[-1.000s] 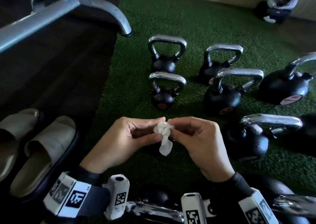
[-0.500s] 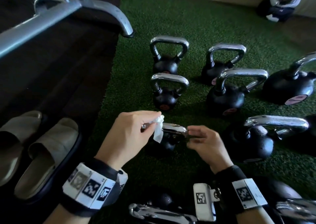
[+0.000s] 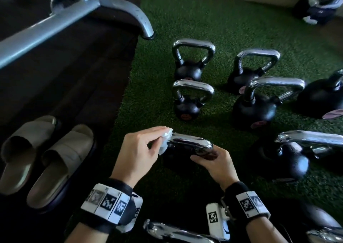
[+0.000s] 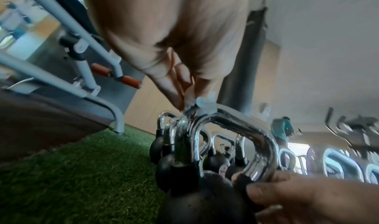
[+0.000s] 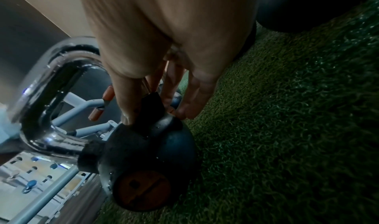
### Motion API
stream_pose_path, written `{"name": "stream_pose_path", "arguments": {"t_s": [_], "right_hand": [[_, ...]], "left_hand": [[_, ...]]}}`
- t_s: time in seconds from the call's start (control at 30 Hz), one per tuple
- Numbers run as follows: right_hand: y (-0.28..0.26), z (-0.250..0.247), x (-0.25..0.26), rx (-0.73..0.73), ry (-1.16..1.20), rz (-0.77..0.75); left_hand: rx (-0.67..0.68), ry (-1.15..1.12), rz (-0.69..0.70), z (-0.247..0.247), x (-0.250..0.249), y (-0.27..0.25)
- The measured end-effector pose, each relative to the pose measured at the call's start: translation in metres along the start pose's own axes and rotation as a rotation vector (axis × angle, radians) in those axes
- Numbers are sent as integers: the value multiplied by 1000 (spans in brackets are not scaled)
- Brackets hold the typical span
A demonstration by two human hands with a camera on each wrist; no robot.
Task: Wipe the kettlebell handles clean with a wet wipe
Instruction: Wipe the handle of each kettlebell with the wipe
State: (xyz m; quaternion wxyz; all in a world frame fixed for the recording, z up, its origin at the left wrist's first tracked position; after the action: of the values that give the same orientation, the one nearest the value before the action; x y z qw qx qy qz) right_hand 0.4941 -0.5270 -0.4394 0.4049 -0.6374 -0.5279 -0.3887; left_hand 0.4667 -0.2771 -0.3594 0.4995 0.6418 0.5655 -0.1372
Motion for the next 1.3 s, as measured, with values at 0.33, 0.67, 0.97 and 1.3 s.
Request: {"name": "stream_pose_path", "arguments": {"t_s": [0.33, 0.67, 0.97, 1.3], "right_hand": [[-2, -2, 0, -43, -35, 9], [-3, -4, -6, -40, -30, 32], [-10, -5, -9, -26, -105, -56], [-14, -1, 1, 172, -258, -239]], "left_hand": [[52, -365, -367, 10, 41, -16], [115, -334, -545, 29, 66, -28], [44, -193, -455, 32, 54, -20], [243, 43, -337, 81, 37, 33]]}}
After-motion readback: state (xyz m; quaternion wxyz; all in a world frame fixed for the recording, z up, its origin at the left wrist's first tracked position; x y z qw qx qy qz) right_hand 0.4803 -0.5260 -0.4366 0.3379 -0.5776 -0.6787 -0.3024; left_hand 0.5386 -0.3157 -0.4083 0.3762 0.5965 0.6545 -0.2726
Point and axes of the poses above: each hand's wrist, its own y-axis towards the middle knuckle, its own z-axis out of the palm, x = y × z, the point moved 2 cm from there along y, towards the middle knuckle, and after that the axes turned 9 degrees about -x, right-handed, at the moved point
